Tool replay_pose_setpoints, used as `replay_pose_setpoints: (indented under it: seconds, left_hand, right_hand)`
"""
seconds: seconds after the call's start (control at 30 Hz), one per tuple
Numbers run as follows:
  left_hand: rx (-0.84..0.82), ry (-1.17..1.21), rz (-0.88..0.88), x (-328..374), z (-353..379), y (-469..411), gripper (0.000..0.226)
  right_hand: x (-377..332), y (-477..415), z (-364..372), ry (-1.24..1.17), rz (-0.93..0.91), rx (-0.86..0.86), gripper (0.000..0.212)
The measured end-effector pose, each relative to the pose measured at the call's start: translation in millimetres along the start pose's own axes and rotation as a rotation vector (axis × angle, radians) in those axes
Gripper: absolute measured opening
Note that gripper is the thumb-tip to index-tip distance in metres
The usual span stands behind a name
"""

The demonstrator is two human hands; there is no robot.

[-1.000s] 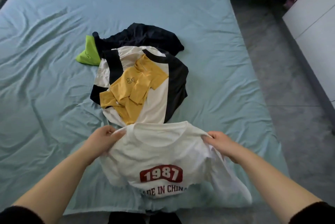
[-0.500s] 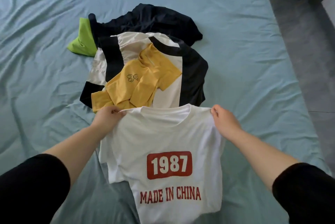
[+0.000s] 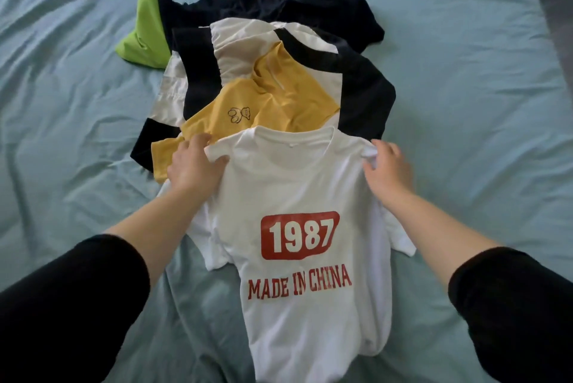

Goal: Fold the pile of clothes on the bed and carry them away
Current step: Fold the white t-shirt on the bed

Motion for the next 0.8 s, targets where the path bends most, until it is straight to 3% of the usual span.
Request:
replay_pose_setpoints:
  seconds: [0.1,0.17,0.27,0.33,0.4,0.5,0.6,0.7,0.8]
  left_hand:
    - [0.165,0.16,-0.076,-35,15,70,0.078]
    - [0.143,0.337,-0.251,-68,46,124,0.088]
    - [-0.145,0.677,-0.473,-91,113,194,0.09]
    - [-0.324,0.845,-0.508,-89,150,224,0.072]
    - [-0.345,0.894,-0.493,-85,170,239,0.048]
    - [-0.208,0.911,-0.464,-80,172,244,0.031]
    - [-0.226,0.918,-0.405,-72,162,247,0.031]
    - [-0.424,1.011,-0.529,-71,151,249,0.029]
    - [-0.747,1.4,-0.623,-61,146,254,0.035]
  right_hand:
    - [23,70,17,-0.177,-0.029,0.065,0.062]
    - [49,127,42,-0.367,0.065,0.028,0.061]
    - [85,208,89,-0.739,0.391,-0.081,0.048]
    - [93,245,123,-0.943,0.541,-0.19,0.037]
    - [89,262,142,-0.99,0.53,-0.283,0.023]
    - [76,265,149,-1.02,0.461,-0.331,0.004]
    - [67,262,130,-1.015,0.377,-0.274,0.014]
    - [68,258,105,-0.956,0.289,-0.274,0.017]
    - [69,252,92,-0.91,0.297,-0.447,0.006]
Point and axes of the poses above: each hand's wrist, its own y-axis away from the middle knuckle, its own z-axis out of the palm, x = y × z, the point moved 5 cm from there along -y, towards the middle knuckle, and after that the axes turned 12 degrees about -x, right-handed, at the moved point
